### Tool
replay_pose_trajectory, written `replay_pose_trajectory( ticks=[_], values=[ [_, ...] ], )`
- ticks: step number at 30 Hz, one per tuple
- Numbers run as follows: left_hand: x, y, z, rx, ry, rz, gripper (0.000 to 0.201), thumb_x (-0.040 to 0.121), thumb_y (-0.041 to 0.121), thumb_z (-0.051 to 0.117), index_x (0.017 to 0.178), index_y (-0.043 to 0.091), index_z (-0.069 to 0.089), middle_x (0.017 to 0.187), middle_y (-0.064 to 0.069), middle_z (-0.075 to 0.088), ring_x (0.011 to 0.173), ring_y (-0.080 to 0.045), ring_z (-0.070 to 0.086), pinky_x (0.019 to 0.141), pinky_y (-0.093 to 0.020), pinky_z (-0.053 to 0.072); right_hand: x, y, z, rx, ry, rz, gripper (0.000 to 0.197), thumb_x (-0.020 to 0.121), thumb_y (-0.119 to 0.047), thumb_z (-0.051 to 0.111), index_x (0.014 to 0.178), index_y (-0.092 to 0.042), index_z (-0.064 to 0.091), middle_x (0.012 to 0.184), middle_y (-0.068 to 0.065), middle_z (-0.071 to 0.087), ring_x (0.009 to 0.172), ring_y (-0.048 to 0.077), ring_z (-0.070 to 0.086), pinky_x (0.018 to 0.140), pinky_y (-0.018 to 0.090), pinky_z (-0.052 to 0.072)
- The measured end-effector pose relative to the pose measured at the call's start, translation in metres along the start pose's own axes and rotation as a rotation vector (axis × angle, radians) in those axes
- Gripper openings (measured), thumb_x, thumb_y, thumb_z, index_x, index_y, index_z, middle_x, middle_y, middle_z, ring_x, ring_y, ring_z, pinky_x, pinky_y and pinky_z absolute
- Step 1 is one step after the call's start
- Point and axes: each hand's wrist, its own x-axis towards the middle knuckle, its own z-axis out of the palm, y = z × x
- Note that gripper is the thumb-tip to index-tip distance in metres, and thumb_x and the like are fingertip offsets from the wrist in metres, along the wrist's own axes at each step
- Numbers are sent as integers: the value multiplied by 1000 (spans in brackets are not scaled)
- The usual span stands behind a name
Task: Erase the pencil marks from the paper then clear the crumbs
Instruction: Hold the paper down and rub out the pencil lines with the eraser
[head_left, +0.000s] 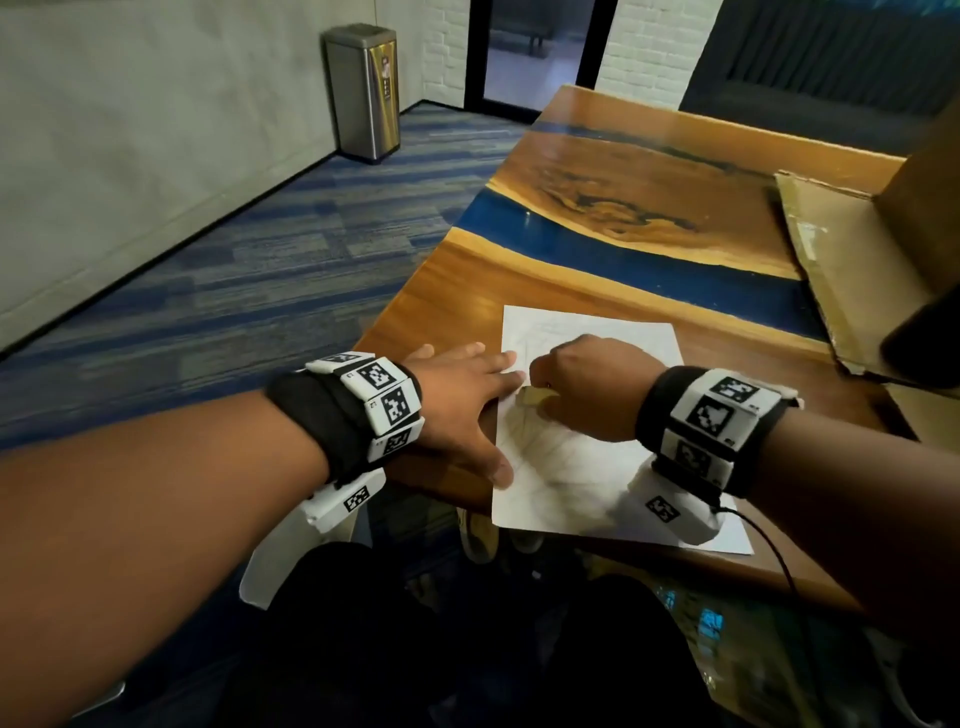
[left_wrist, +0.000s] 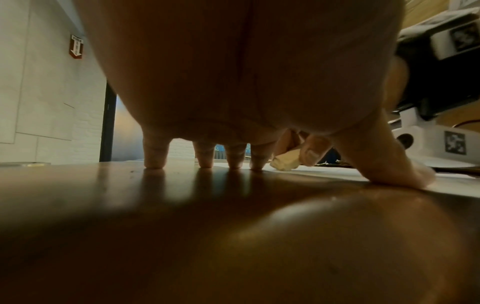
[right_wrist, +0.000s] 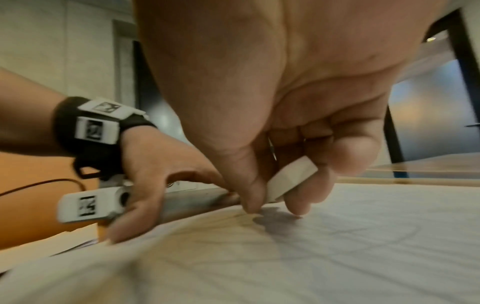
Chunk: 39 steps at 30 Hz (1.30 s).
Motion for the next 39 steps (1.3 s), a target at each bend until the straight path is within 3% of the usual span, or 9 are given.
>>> replay_pose_trajectory(
  ticks=[4, 9, 13, 18, 22, 26, 31, 36, 39],
  values=[
    [2, -3, -1, -2, -15, 23, 131, 61, 93, 62, 163, 38, 0, 169, 17, -14, 156, -17, -13, 122, -65, 1, -13, -13, 7, -23, -29, -171, 30, 99, -45, 49, 116, -25, 63, 107, -3, 63, 92, 24, 62, 78, 40, 55],
    [2, -5, 3, 22, -8, 28, 132, 60, 95, 58, 162, 37, -2, 169, 17, -16, 156, -17, -14, 122, -65, 3, -1, 5, 6, -31, 11, -2, 31, 100, -41, 46, 113, -20, 64, 106, 5, 67, 89, 25, 63, 74, 37, 55],
    [2, -4, 1, -3, -31, 31, 133, 60, 94, 60, 162, 38, -4, 169, 16, -17, 156, -18, -15, 121, -66, 2, -14, -17, 9, 53, -27, -277, 27, 101, -37, 48, 120, -25, 63, 105, -5, 59, 89, 20, 58, 82, 38, 53],
    [0, -1, -1, 37, -32, 27, 130, 64, 91, 61, 162, 36, -4, 169, 15, -17, 156, -19, -14, 121, -66, 5, 2, 14, 7, -50, 39, -79, 30, 101, -38, 46, 117, -19, 61, 109, 4, 64, 89, 24, 61, 80, 41, 56],
    [1, 1, -4, 36, -49, 17, 133, 63, 92, 61, 163, 35, -5, 169, 14, -17, 156, -20, -13, 121, -66, 7, -17, -9, 17, 3, -9, -363, 29, 101, -40, 48, 122, -24, 60, 108, -1, 60, 90, 23, 62, 79, 40, 55],
    [2, 0, -6, 91, -52, 28, 131, 65, 92, 59, 163, 33, -5, 169, 14, -16, 157, -23, -11, 120, -68, 12, 2, 20, 13, -38, 84, -126, 29, 100, -39, 48, 119, -21, 61, 106, 1, 62, 92, 24, 63, 79, 40, 56],
    [4, 1, -6, 87, -57, 21, 133, 63, 92, 61, 163, 33, -6, 170, 13, -15, 157, -23, -10, 121, -66, 11, -16, 0, 22, 28, 12, -377, 29, 101, -39, 46, 119, -22, 62, 103, 0, 61, 87, 20, 61, 78, 36, 54],
    [5, 2, -7, 129, -35, 22, 136, 60, 90, 66, 163, 32, -1, 171, 11, -9, 157, -26, -5, 121, -64, 17, 1, 24, 14, -48, 106, -151, 28, 101, -36, 48, 121, -21, 59, 108, -1, 61, 88, 20, 60, 80, 35, 55],
    [7, 3, -10, 107, -54, 16, 138, 59, 89, 68, 163, 32, -3, 171, 11, -11, 157, -27, -6, 121, -64, 15, -19, 0, 17, -5, 37, -395, 29, 101, -37, 49, 123, -20, 59, 107, -1, 58, 88, 20, 60, 77, 32, 53]
  ],
)
